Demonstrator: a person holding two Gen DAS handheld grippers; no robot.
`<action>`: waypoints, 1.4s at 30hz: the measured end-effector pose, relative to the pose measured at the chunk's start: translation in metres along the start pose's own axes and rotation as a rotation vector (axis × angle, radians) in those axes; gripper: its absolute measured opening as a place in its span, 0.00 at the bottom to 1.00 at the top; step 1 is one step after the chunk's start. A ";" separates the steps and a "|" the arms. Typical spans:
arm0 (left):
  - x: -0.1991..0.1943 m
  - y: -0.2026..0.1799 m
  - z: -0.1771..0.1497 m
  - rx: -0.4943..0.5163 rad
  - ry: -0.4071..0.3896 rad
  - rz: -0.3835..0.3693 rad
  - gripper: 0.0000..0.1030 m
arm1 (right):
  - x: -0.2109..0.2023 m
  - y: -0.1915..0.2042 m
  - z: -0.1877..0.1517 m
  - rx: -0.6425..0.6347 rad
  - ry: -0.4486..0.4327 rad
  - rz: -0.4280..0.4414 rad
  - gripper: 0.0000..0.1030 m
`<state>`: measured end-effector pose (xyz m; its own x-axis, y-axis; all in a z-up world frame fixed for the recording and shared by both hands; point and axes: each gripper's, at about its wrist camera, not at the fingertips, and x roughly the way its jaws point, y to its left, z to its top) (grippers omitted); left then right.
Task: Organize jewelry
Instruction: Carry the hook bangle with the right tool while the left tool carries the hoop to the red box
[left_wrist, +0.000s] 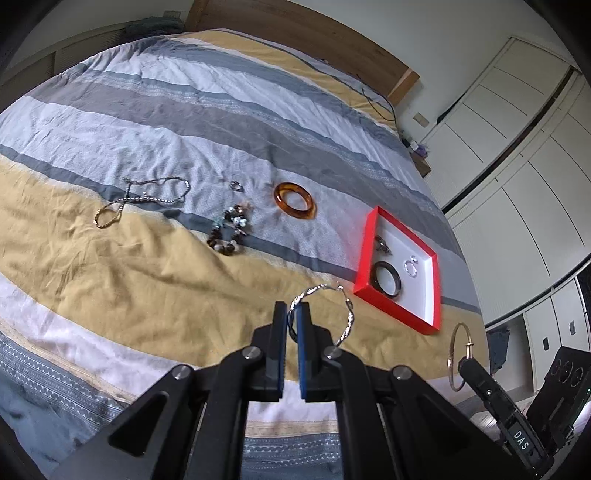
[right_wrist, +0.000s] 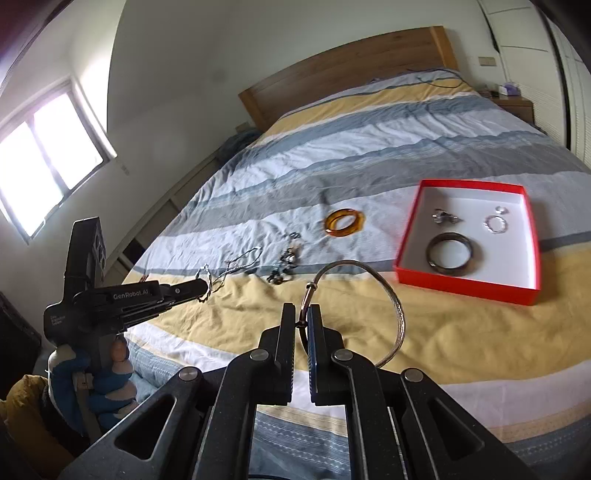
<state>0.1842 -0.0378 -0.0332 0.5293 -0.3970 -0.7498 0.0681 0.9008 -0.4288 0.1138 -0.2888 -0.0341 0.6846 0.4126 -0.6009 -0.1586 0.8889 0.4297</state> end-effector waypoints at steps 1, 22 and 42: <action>0.003 -0.008 -0.002 0.012 0.010 -0.003 0.04 | -0.004 -0.006 -0.001 0.007 -0.007 -0.006 0.06; 0.094 -0.150 -0.003 0.302 0.131 -0.004 0.04 | -0.023 -0.133 0.025 0.131 -0.066 -0.098 0.06; 0.251 -0.197 0.021 0.467 0.224 0.110 0.04 | 0.099 -0.203 0.067 0.074 0.132 -0.191 0.06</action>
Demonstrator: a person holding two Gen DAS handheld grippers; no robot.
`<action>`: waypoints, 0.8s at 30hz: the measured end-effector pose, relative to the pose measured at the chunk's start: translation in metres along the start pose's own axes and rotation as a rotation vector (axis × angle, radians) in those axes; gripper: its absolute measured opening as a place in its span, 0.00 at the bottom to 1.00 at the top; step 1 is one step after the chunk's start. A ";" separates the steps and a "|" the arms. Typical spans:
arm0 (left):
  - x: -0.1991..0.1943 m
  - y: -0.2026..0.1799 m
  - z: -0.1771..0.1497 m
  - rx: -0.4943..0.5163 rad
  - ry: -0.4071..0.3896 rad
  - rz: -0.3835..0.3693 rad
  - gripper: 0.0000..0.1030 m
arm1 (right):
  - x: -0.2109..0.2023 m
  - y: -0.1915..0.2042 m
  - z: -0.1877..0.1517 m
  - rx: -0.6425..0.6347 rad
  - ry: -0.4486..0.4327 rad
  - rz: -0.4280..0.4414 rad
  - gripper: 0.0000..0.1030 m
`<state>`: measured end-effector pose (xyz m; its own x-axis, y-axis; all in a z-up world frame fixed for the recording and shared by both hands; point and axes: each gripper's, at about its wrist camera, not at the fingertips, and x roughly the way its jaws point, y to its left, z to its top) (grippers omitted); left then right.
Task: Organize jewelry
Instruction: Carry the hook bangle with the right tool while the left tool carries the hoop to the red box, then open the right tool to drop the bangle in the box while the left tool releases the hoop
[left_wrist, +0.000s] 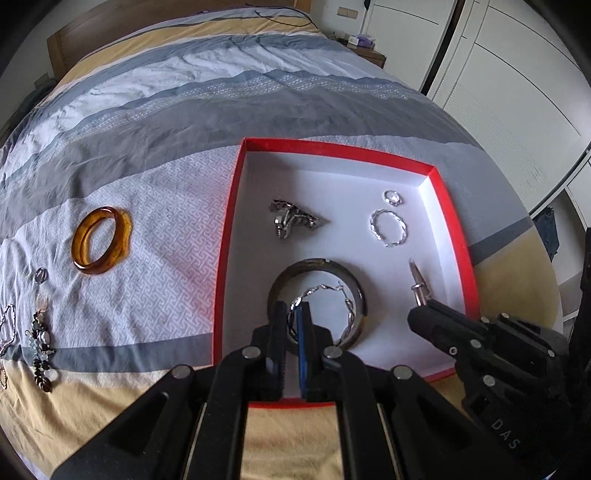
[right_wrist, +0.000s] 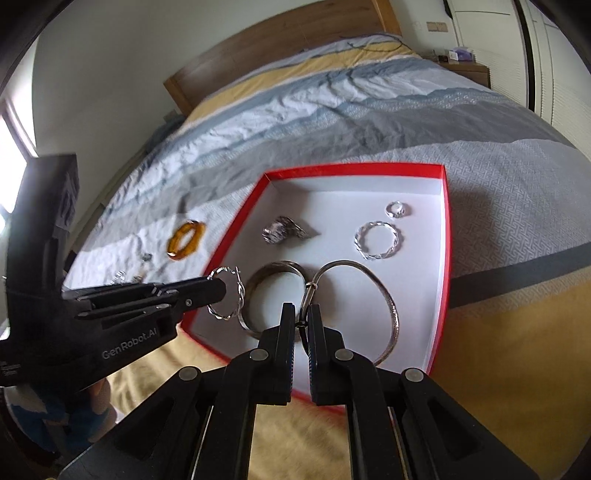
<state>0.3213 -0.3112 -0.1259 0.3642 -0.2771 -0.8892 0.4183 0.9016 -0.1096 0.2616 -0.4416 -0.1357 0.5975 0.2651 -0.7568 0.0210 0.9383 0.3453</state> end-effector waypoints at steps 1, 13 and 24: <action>0.005 -0.001 0.001 0.003 0.006 0.000 0.04 | 0.006 -0.001 0.000 -0.009 0.016 -0.014 0.06; 0.042 -0.004 0.000 0.010 0.068 0.001 0.04 | 0.038 -0.015 0.001 -0.063 0.121 -0.091 0.05; 0.039 0.009 0.009 -0.035 0.096 -0.025 0.10 | 0.027 -0.009 -0.005 -0.053 0.106 -0.102 0.20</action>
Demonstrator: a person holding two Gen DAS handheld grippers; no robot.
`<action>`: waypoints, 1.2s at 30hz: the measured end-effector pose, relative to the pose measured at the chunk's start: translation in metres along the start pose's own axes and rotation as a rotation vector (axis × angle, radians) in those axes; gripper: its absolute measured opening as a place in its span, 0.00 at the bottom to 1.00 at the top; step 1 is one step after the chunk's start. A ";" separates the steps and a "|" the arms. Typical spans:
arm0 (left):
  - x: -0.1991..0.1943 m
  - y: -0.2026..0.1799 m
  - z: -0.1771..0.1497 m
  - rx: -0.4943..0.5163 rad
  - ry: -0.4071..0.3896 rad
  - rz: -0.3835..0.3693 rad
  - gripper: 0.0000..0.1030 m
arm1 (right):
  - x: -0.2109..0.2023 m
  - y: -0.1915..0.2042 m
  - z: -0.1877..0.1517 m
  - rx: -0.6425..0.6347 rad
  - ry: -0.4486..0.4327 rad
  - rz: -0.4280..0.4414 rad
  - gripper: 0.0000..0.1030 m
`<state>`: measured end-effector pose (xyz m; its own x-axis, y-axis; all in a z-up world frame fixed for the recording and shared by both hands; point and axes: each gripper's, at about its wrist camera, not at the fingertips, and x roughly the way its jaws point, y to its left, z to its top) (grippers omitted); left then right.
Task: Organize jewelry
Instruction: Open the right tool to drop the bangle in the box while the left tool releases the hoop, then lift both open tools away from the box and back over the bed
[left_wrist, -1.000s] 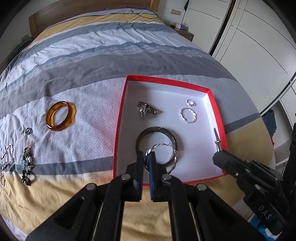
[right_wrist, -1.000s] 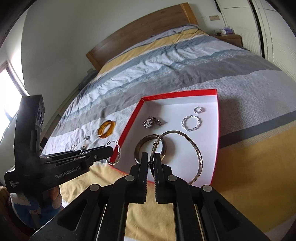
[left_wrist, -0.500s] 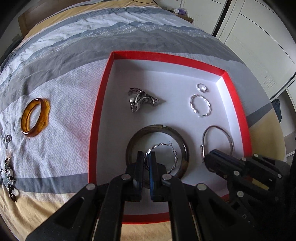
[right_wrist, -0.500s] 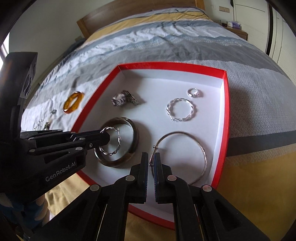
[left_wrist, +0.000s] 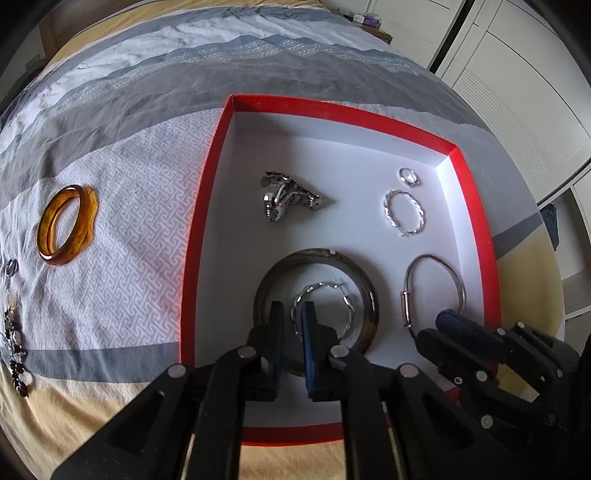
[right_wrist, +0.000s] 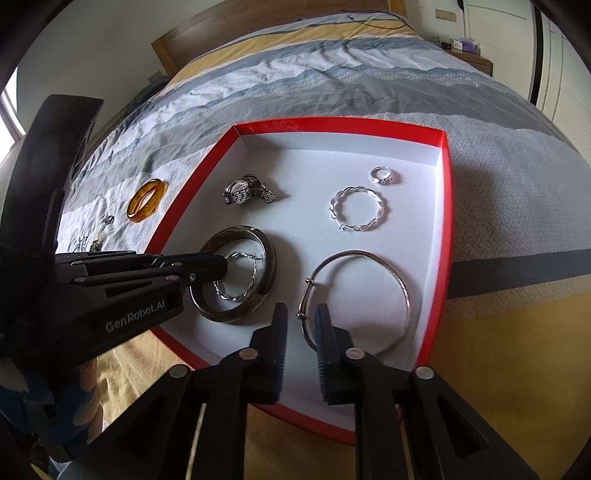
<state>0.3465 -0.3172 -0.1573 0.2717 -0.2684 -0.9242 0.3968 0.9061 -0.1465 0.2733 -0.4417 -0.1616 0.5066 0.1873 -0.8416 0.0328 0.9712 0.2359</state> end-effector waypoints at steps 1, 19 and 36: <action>-0.004 0.001 -0.001 -0.005 -0.003 -0.005 0.11 | -0.004 -0.001 -0.001 0.005 -0.005 -0.002 0.21; -0.141 0.014 -0.090 -0.044 -0.175 0.009 0.20 | -0.102 0.027 -0.041 0.118 -0.122 -0.029 0.35; -0.213 0.106 -0.210 -0.205 -0.232 0.157 0.25 | -0.137 0.112 -0.126 0.132 -0.149 0.017 0.41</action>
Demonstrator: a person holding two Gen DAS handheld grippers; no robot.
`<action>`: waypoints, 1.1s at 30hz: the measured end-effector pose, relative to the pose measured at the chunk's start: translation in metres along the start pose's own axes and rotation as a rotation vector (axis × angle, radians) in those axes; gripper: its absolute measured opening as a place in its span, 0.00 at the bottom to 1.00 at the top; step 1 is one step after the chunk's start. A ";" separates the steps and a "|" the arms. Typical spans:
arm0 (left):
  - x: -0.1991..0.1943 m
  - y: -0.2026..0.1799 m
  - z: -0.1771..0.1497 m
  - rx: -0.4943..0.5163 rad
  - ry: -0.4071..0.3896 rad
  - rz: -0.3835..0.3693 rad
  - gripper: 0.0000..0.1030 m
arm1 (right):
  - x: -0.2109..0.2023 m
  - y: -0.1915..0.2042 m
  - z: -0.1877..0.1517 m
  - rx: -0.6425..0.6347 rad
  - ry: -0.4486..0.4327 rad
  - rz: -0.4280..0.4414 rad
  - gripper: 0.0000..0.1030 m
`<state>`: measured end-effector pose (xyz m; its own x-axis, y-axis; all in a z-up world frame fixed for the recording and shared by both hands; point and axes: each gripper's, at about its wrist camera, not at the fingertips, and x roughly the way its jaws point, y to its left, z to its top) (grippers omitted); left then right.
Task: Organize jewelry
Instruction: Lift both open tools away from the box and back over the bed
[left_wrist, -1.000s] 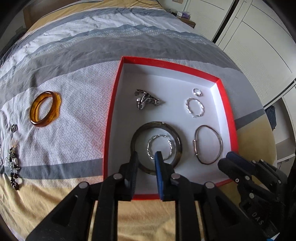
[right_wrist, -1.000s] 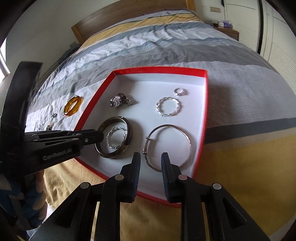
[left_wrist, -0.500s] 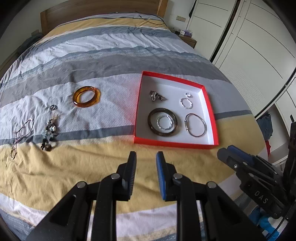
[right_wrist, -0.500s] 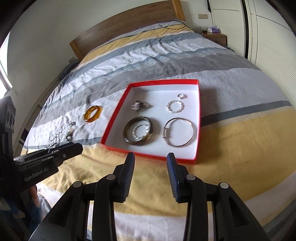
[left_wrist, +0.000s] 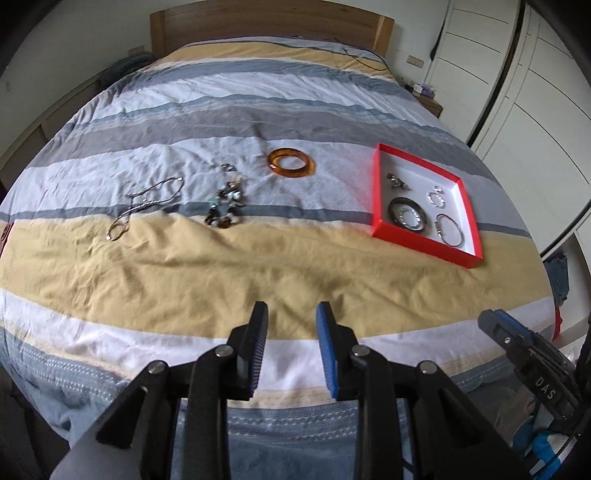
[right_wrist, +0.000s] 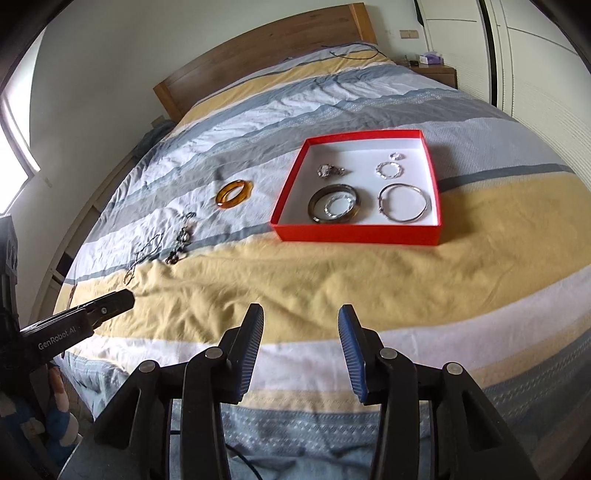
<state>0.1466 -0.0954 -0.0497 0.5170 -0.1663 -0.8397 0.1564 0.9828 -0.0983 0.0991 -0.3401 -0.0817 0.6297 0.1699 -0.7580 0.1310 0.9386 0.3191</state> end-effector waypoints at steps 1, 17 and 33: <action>-0.003 0.011 -0.004 -0.017 -0.004 0.009 0.25 | -0.001 0.004 -0.003 -0.003 -0.001 0.002 0.41; -0.032 0.151 -0.061 -0.167 -0.115 0.204 0.43 | 0.010 0.068 -0.015 -0.119 0.011 0.034 0.53; 0.019 0.225 -0.022 -0.250 -0.108 0.077 0.43 | 0.084 0.137 -0.003 -0.238 0.139 0.093 0.58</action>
<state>0.1732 0.1241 -0.0997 0.6082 -0.0850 -0.7892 -0.0922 0.9800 -0.1766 0.1677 -0.1967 -0.1031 0.5174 0.2828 -0.8077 -0.1166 0.9583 0.2608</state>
